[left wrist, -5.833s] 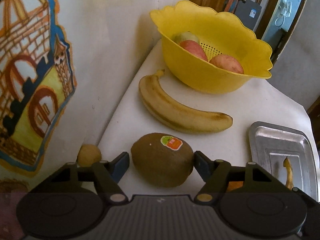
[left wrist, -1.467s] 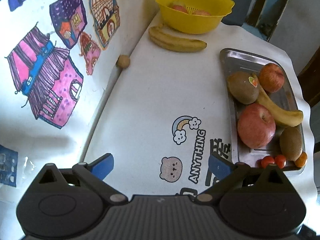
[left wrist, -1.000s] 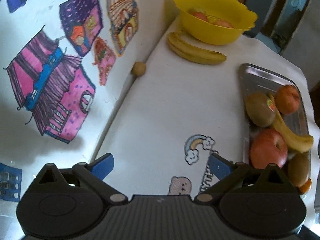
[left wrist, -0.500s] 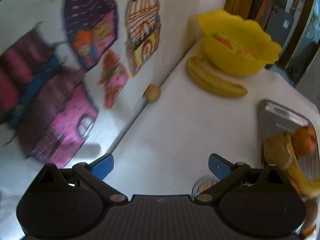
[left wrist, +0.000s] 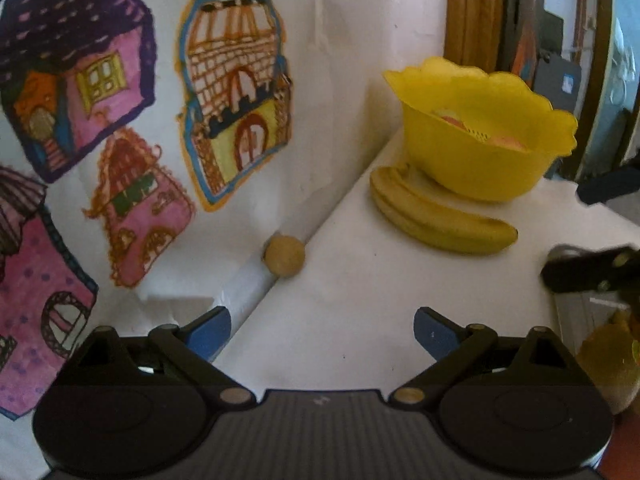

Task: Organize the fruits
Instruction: 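Move both grippers from the tray toward the banana beside the yellow bowl, then close the left gripper on the small brown kiwi while the right grasps the banana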

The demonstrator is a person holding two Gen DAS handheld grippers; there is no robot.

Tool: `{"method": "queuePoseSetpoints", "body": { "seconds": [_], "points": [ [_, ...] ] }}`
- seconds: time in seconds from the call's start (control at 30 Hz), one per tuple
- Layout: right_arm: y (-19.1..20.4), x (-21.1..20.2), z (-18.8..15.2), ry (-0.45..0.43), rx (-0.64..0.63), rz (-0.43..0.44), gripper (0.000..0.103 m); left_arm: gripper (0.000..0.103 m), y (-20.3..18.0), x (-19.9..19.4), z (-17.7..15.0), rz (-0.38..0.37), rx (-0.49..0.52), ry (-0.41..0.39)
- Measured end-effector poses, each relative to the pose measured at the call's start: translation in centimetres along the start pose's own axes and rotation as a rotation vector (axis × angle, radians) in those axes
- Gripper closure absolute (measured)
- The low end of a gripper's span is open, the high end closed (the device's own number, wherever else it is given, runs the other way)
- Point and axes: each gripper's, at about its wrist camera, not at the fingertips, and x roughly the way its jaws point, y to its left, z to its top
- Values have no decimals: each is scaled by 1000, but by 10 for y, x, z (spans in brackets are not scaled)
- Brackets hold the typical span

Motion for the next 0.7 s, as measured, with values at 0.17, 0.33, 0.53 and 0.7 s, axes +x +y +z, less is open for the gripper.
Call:
{"method": "queuePoseSetpoints", "body": {
  "seconds": [0.17, 0.33, 0.53, 0.7],
  "points": [
    [-2, 16, 3, 39, -76, 46, 16, 12, 2, 8, 7, 12, -72, -10],
    [2, 22, 0, 39, -152, 40, 20, 18, 4, 22, 20, 3, -236, 35],
    [6, 34, 5, 19, -177, 32, 27, 27, 3, 41, 38, 58, -382, 70],
    [11, 51, 11, 9, -194, 2, 29, 32, 5, 54, 47, 127, -496, 104]
  ]
}}
